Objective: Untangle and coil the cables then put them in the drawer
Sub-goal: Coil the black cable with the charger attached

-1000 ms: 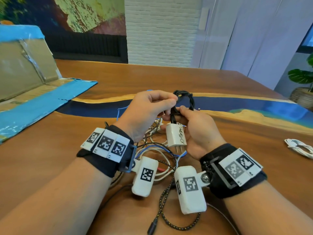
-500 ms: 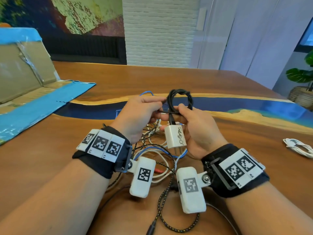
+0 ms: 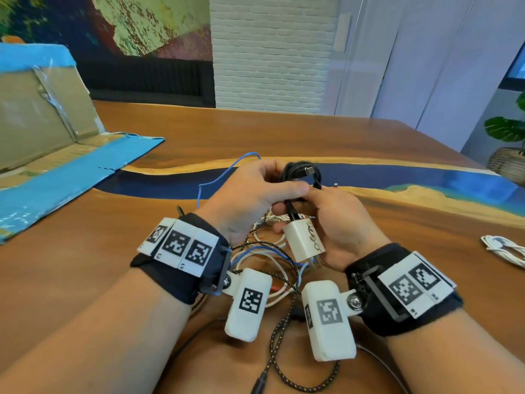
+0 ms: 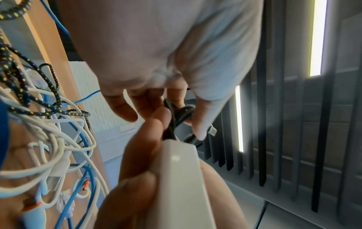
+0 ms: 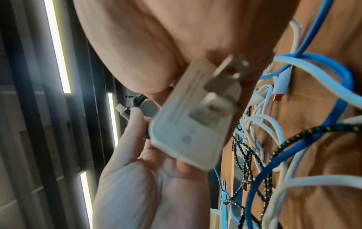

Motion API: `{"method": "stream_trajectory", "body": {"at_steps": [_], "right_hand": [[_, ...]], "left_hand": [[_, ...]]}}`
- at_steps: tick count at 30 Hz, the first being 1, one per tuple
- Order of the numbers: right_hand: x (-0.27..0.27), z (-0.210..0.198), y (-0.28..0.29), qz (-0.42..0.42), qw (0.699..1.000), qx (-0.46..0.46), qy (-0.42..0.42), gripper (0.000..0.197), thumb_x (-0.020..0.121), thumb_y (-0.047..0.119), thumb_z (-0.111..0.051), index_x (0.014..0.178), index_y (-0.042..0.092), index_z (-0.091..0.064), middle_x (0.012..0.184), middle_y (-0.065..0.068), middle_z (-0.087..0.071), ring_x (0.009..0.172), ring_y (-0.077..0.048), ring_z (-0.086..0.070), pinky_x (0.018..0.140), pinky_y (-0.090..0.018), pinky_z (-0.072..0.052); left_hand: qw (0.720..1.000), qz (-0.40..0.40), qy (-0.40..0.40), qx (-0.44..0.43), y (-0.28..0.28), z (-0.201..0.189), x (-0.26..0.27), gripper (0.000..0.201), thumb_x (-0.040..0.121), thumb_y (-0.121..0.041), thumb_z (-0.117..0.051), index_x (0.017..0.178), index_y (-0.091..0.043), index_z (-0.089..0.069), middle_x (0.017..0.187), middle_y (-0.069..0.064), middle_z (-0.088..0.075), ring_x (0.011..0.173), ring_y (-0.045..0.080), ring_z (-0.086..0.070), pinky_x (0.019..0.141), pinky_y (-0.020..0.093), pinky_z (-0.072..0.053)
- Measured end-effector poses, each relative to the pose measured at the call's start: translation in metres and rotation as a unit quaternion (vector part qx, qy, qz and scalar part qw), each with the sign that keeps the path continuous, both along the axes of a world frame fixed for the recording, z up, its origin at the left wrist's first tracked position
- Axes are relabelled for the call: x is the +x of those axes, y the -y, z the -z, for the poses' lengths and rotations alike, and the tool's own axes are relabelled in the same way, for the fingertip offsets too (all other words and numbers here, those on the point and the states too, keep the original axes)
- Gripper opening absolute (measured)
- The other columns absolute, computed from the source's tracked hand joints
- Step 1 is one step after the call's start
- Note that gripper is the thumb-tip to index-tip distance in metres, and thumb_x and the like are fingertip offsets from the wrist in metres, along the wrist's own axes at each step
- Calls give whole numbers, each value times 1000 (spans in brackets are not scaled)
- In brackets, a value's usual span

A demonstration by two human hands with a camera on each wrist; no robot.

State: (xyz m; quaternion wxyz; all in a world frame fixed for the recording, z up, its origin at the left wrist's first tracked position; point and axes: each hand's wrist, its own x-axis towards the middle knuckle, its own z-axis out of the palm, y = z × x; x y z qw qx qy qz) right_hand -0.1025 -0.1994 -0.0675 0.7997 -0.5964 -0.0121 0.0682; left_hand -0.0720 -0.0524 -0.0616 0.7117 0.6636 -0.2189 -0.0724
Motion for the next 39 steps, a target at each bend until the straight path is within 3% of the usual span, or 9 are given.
{"method": "stream_trajectory", "body": {"at_steps": [4, 8, 11, 15, 20, 25, 29, 34, 39], "right_hand": [[0, 1, -3, -16, 1000, -25, -7, 35, 107, 30, -48, 113, 1, -66, 83, -19, -72, 65, -35, -68, 65, -42, -56], [0, 2, -4, -22, 999, -32, 3, 33, 106, 30, -50, 116, 4, -66, 84, -21, -70, 66, -36, -67, 73, -47, -54], [-1, 2, -4, -3, 999, -49, 20, 27, 106, 27, -50, 109, 5, -65, 81, -22, -70, 62, -34, -66, 67, -43, -55], [0, 1, -2, -4, 996, -87, 25, 21, 107, 23, -48, 105, 5, -58, 79, -20, -70, 60, -33, -67, 55, -35, -57], [-1, -4, 1, -37, 990, -123, 59, 17, 107, 18, -49, 92, 11, -54, 81, -23, -68, 58, -29, -67, 50, -30, -55], [-2, -4, 11, -40, 986, -139, 81, 22, 107, 24, -49, 91, 10, -55, 75, -21, -65, 56, -30, -64, 55, -34, -55], [0, -6, 16, -14, 988, -126, 91, 39, 105, 44, -44, 89, 11, -58, 71, -23, -62, 54, -31, -58, 54, -32, -50], [-2, -8, 19, -26, 987, -132, 93, 39, 105, 46, -42, 92, 12, -56, 68, -21, -62, 54, -30, -58, 51, -31, -51], [-1, -6, 17, 5, 984, -140, 108, 38, 106, 42, -45, 83, 13, -56, 68, -21, -57, 48, -28, -59, 47, -29, -51]], "left_hand": [[993, -114, 4, -34, 3, 4, 5, 15, 93, -16, -74, 82, -8, -67, 78, 14, -62, 48, 23, -46, 41, 23, -39], [982, -178, 10, -58, 8, 7, 7, 12, 95, -18, -73, 107, -14, -73, 77, 7, -68, 59, 20, -61, 55, 32, -51], [981, -182, 19, -60, 8, 5, 7, 15, 100, -19, -67, 108, -16, -78, 87, 2, -75, 77, 18, -65, 71, 40, -53], [970, -233, 9, -75, -3, -1, 18, 17, 103, -21, -62, 102, -20, -78, 97, 2, -77, 83, 15, -64, 68, 28, -55], [972, -212, -34, -98, -8, -2, 24, 21, 107, -17, -54, 104, -14, -75, 80, 0, -63, 78, 19, -61, 68, 30, -56], [984, -147, -87, -43, -9, 2, 24, 24, 107, -14, -51, 112, -6, -74, 96, 11, -57, 72, 18, -51, 52, 22, -48], [986, -90, -128, -51, -8, 5, 22, 32, 105, -10, -55, 137, -6, -58, 102, 15, -57, 57, 14, -55, 51, 24, -47], [989, -39, -139, -26, -11, 0, 16, 18, 104, -13, -58, 100, -5, -73, 76, 4, -59, 53, 8, -51, 46, 18, -43], [986, 25, -159, -43, -8, -6, 8, 34, 106, -37, -50, 95, -15, -74, 78, 0, -57, 58, 10, -46, 53, 24, -34]]}}
